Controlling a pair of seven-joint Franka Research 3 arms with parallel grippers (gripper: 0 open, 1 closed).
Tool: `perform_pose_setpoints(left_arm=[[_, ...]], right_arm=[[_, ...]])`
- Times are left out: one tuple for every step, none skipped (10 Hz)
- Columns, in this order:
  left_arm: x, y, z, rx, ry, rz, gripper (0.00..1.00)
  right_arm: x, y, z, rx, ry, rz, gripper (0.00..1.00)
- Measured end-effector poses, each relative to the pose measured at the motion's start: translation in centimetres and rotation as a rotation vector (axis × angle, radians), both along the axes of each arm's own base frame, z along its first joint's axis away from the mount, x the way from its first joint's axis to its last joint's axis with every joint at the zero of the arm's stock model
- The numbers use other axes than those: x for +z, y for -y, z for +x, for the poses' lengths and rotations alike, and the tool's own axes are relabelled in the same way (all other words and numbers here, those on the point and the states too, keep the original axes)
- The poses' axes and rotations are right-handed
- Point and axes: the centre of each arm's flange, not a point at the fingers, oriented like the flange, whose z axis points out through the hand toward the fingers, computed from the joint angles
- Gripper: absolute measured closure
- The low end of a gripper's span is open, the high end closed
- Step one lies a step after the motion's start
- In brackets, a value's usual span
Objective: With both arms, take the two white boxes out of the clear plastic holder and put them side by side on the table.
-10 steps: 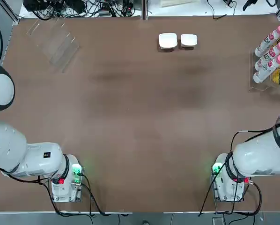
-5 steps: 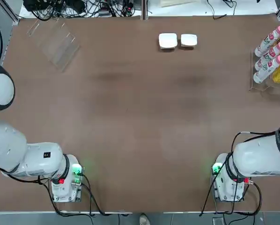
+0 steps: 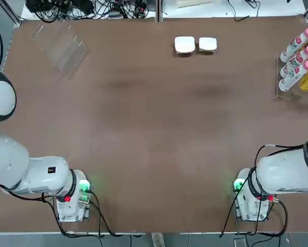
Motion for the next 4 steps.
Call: perform_pose_setpoints(left_arm=[[0.01,-0.01,0.01,0.0,0.001,0.0,0.0],[0.01,-0.01,0.02,0.0,0.002,0.0,0.0],[0.02,-0.01,0.02,0.0,0.002,0.0,0.0],[0.02,-0.01,0.02,0.0,0.002,0.0,0.0]], right_arm=[[-0.07,-0.01,-0.03,0.001,-0.005,0.0,0.0],[-0.16,-0.01,-0.06,0.002,-0.01,0.001,0.0],[-0.22,-0.02,-0.07,0.002,-0.014,0.001,0.0],[-0.28,-0.02,-0.09,0.003,-0.018,0.001,0.0]])
